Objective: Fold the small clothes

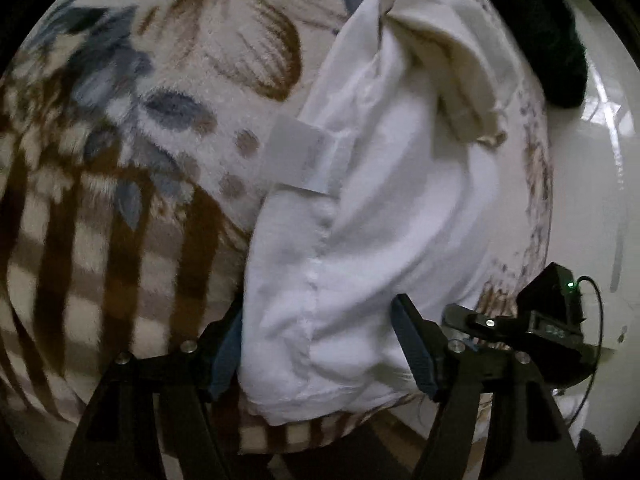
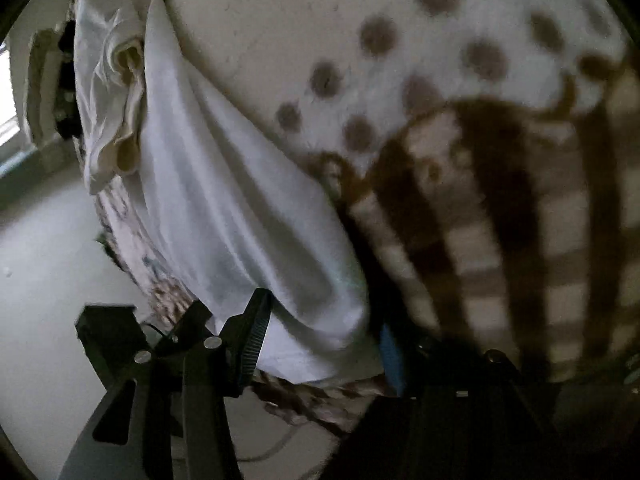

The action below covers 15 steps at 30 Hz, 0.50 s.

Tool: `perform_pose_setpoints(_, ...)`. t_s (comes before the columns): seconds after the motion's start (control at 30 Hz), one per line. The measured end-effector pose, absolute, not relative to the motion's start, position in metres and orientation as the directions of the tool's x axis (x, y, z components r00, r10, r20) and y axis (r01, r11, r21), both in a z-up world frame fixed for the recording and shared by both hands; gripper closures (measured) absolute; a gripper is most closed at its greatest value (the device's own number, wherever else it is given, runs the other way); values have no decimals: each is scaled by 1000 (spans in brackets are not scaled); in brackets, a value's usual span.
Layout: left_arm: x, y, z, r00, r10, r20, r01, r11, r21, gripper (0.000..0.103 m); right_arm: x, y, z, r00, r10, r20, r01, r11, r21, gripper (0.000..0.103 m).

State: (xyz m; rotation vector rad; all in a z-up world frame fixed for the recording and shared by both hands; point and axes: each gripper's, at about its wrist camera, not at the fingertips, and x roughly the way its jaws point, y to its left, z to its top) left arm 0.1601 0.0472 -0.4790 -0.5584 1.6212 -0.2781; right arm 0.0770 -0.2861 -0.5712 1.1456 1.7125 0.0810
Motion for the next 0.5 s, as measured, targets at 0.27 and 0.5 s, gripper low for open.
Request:
perform_pose_setpoints(0.27, 156, 49, -447, 45, -580, -813, -234, 785, -573, 98, 73, -291, -543, 57, 798, -600, 619, 443, 648, 95)
perform_pose_setpoints(0.5, 218, 68, -389, 203, -710, -674, -352, 589, -727, 98, 128, -307, -477, 145, 817, -558, 545, 404, 735, 95)
